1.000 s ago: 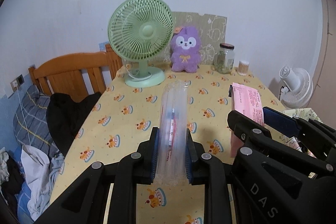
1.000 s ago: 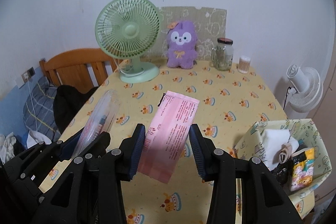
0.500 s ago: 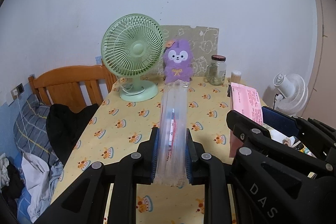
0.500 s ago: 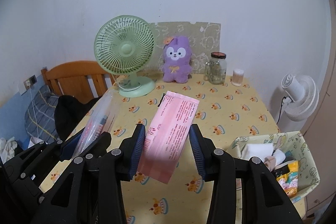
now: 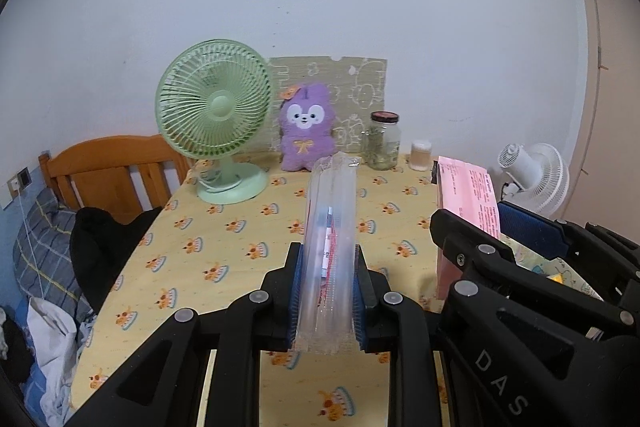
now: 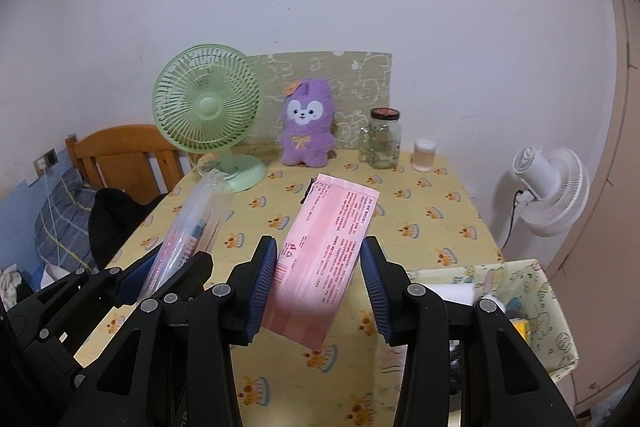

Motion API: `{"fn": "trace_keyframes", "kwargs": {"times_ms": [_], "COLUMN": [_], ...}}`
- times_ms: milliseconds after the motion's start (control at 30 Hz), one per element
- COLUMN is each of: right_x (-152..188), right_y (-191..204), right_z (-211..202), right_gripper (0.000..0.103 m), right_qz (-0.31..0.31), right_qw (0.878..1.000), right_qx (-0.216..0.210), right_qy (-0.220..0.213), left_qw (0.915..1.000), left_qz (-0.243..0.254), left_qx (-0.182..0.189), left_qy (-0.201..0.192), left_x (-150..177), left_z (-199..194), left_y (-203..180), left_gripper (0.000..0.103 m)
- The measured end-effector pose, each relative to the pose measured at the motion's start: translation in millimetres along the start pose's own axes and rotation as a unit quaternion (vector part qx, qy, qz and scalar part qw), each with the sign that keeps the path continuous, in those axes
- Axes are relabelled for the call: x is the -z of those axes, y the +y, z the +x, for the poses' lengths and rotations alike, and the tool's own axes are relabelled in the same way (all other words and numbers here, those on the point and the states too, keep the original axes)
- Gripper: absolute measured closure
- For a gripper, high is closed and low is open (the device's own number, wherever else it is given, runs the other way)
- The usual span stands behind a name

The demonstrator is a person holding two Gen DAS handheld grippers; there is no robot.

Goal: Organize soft objects
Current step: 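Lift the pen tube and pink packet and carry them over the patterned box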

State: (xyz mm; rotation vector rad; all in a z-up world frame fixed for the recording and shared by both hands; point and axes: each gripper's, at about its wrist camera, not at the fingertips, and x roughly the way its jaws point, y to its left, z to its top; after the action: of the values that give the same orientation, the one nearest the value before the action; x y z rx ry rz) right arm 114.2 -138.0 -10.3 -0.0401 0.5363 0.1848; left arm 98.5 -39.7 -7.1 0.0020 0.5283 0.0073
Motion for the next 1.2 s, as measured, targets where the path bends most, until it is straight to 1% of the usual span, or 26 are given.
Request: {"fn": "trace_keyframes", "kwargs": {"times_ms": [833,1200], "right_x": [12,21], "right_y": [-81,-119], "right_z": [-5,-3], "right_gripper": [0.056,0.056], "right_qz": [0.04,0.057], "right_qw": [0.998,0.996], "right_qx": [0.039,0.07], "right_qy": [-0.006,0.002], "left_qw": [0.9981,0.995], "left_qz": [0.046,0.065], "left_qx": [0.041,0.073], "left_qy": [0.005,0.02], "left_x": [-2,2], "left_z": [19,33], "left_y": [-81,-119], "left_gripper": [0.083,0.083]}}
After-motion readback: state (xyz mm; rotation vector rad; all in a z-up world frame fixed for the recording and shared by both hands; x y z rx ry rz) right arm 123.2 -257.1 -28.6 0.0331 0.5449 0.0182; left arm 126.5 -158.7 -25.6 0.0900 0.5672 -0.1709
